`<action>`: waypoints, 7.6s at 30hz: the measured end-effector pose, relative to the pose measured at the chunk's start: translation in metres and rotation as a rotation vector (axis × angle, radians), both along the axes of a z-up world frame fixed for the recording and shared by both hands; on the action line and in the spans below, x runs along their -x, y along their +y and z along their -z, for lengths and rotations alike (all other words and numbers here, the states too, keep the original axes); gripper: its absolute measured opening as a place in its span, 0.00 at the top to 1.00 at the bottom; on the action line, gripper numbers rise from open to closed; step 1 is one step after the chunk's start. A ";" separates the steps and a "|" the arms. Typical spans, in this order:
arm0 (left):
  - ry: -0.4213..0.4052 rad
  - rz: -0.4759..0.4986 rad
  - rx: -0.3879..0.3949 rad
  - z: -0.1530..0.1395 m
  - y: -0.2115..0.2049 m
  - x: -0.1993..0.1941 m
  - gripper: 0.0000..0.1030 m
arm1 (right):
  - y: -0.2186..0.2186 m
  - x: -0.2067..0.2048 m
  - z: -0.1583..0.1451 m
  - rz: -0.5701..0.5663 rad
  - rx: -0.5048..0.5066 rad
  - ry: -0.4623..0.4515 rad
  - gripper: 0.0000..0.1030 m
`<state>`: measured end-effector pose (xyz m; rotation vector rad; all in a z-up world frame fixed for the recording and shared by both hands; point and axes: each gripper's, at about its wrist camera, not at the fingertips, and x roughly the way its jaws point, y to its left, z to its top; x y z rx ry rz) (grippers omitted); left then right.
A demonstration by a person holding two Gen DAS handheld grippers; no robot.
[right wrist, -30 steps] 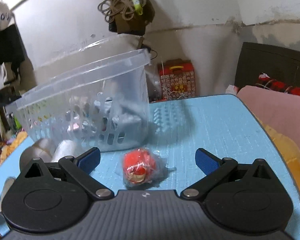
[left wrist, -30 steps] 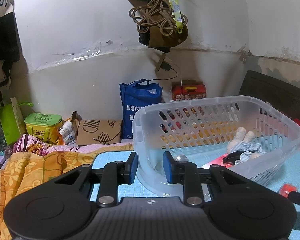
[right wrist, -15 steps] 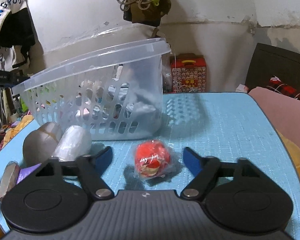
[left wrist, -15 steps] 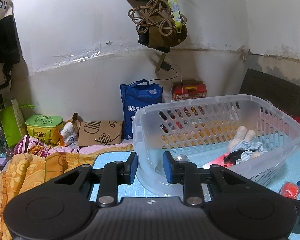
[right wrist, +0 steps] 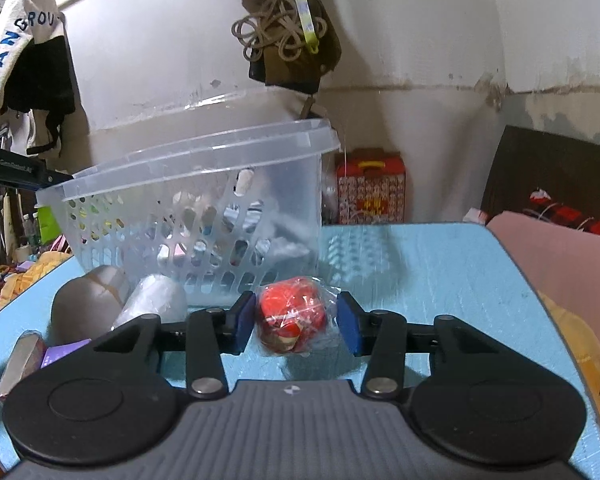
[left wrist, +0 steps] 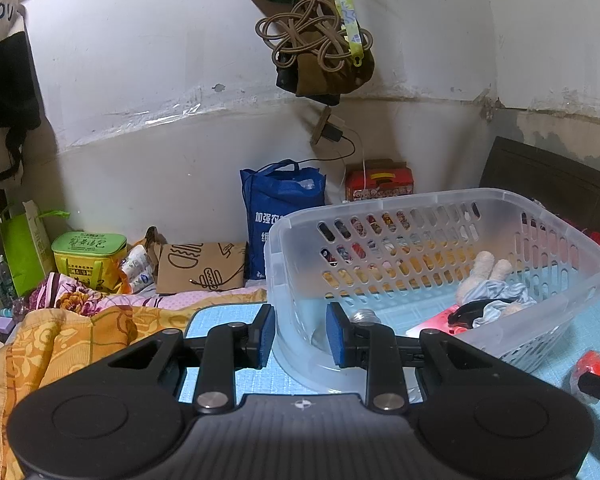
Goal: Organize objects
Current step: 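Grasp the red wrapped ball toy with the right gripper, then carry the red ball toy into the white basket and release it, then move the right gripper back toward the purple box on the table, then grasp the white KENT cigarette pack with the right gripper, then carry the KENT pack over the white basket and open the right gripper, then grasp the purple box with the right gripper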
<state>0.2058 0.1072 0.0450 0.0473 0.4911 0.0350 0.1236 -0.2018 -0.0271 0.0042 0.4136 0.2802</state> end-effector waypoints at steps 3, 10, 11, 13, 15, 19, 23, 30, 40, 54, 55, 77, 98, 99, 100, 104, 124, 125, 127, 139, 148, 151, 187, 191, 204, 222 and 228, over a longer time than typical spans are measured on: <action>-0.001 0.000 -0.001 0.000 0.000 0.000 0.69 | 0.001 0.001 -0.001 -0.007 0.000 -0.021 0.53; -0.004 0.000 -0.002 0.001 -0.001 0.000 0.69 | 0.002 0.005 -0.002 0.005 0.002 -0.064 0.54; -0.004 0.000 -0.003 0.001 -0.001 0.000 0.69 | 0.002 0.006 -0.002 0.005 0.004 -0.070 0.53; -0.005 0.000 -0.004 0.001 -0.001 0.001 0.69 | 0.002 0.008 -0.002 0.005 0.005 -0.086 0.54; -0.005 0.000 -0.003 0.001 -0.001 0.000 0.69 | 0.004 0.010 -0.002 0.005 0.007 -0.102 0.54; -0.006 0.000 -0.005 0.001 -0.001 0.000 0.69 | 0.004 0.012 -0.003 -0.001 0.006 -0.126 0.54; -0.006 0.001 -0.006 0.001 0.000 0.000 0.69 | 0.005 0.014 -0.004 -0.005 0.002 -0.143 0.54; -0.006 0.000 -0.005 0.000 -0.001 0.000 0.69 | 0.001 0.012 -0.007 -0.011 -0.036 -0.149 0.54; -0.008 0.002 -0.007 0.000 0.000 0.001 0.69 | -0.010 0.032 -0.038 -0.032 -0.087 -0.180 0.54; -0.003 0.000 0.001 -0.001 -0.001 0.002 0.69 | 0.044 -0.007 -0.118 -0.186 -0.110 -0.206 0.54; -0.004 0.001 0.001 -0.002 -0.001 0.002 0.69 | 0.057 -0.020 -0.124 -0.197 -0.092 -0.194 0.54; -0.007 0.004 -0.002 -0.001 -0.001 0.001 0.68 | 0.060 -0.015 -0.072 -0.110 -0.054 -0.173 0.00; -0.010 -0.008 -0.004 0.000 -0.005 0.002 0.68 | 0.064 0.069 0.044 -0.156 0.010 -0.059 0.56; -0.010 -0.009 -0.005 0.000 -0.005 0.002 0.68 | 0.067 0.071 0.047 -0.159 0.019 -0.066 0.57; -0.010 -0.009 -0.005 0.000 -0.005 0.002 0.68 | 0.069 0.072 0.048 -0.160 0.030 -0.074 0.57; -0.010 -0.008 -0.003 0.000 -0.005 0.002 0.68 | 0.074 0.075 0.052 -0.172 0.061 -0.107 0.77; -0.014 -0.008 -0.012 -0.001 -0.005 0.002 0.68 | 0.020 0.086 0.039 -0.036 -0.069 -0.142 0.83; -0.014 -0.008 -0.012 -0.001 -0.005 0.003 0.68 | 0.020 0.085 0.039 -0.035 -0.070 -0.143 0.83; -0.014 -0.008 -0.012 -0.001 -0.005 0.003 0.68 | 0.020 0.085 0.038 -0.035 -0.068 -0.146 0.83; -0.014 -0.009 -0.012 -0.001 -0.005 0.002 0.68 | 0.017 0.086 0.029 -0.032 -0.075 -0.164 0.83; -0.014 -0.009 -0.012 0.000 -0.005 0.003 0.68 | 0.019 0.085 0.013 -0.040 -0.072 -0.198 0.83; -0.014 -0.008 -0.011 0.000 -0.005 0.003 0.68 | 0.019 0.083 0.002 -0.046 -0.076 -0.216 0.83; -0.014 -0.002 0.001 0.000 -0.007 0.003 0.68 | 0.106 -0.072 -0.078 -0.177 0.011 -0.105 0.21; -0.013 0.001 0.005 0.000 -0.006 0.002 0.67 | 0.082 -0.043 -0.079 -0.146 -0.064 -0.146 0.21; -0.020 0.002 -0.003 0.001 -0.006 0.002 0.67 | 0.069 0.066 0.014 -0.109 -0.052 -0.099 0.10; -0.022 0.000 -0.008 0.002 -0.006 0.004 0.67 | 0.104 0.079 0.047 -0.179 0.002 -0.067 0.37; -0.022 0.000 -0.008 0.001 -0.005 0.004 0.67 | 0.111 0.071 0.048 -0.187 -0.011 -0.078 0.55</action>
